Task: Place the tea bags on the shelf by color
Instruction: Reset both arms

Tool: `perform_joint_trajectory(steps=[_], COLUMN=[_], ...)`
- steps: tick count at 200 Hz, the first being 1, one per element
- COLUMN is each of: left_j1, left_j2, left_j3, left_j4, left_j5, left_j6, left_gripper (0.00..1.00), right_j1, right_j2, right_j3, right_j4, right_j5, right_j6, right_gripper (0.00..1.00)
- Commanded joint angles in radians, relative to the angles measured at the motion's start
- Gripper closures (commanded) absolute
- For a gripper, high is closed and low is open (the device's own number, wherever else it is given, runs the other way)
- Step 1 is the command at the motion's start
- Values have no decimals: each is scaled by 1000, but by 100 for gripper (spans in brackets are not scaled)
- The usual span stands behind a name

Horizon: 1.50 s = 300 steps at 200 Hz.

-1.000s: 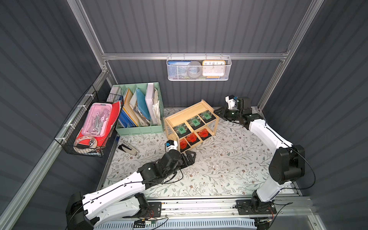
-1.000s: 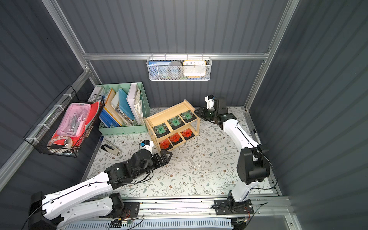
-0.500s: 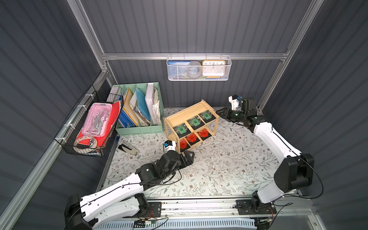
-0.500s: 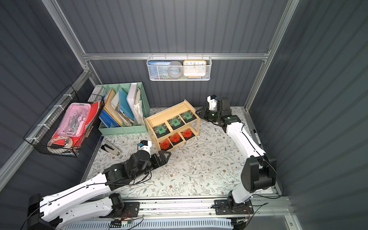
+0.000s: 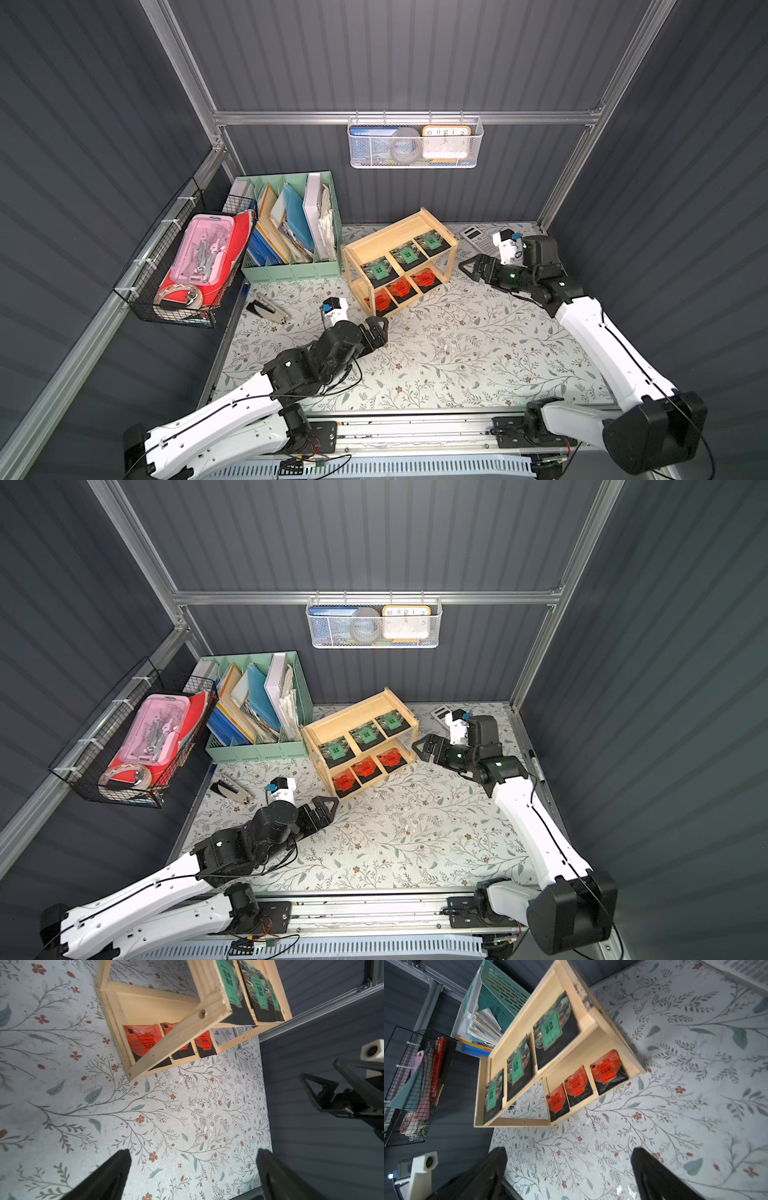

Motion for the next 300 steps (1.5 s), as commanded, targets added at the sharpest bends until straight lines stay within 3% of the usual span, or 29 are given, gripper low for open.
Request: perform_joint_trajectory(steps=[1,52,94,136,156,191,230,300], left_j1=[-3,-3,-3,21,72,240,447,773], left_j2=[-9,-29,-27,-6,-22,-28,92,281], left_j3=[4,27,40,27,-1,-45,-71,-162], left_j4=[-95,-185,-115,-63,-10,130,303,757], left_j5=[-95,-286,-423,-484,-455,-336,-162,50], left_j6=[-12,-15,145,247,304,471,623,857], left_gripper=[0,0,0,0,0,0,0,0], right_j1=[-3,-3,-4,-5,-5,-6,-6,-12], right_j2=[-87,-276,-302,-352,-352,-328,-314,-392], right_j3=[-56,-187,-222,-280,-282,-289,-318,-492], right_j4=[-67,-106,-157,-111,-126,-112,-68,164], right_j5=[22,92,129,199,276,337,467,603], right_j6=[-33,-76,-104,-96,-90,-77,-87,-268], right_gripper=[1,1,1,1,1,1,1,1])
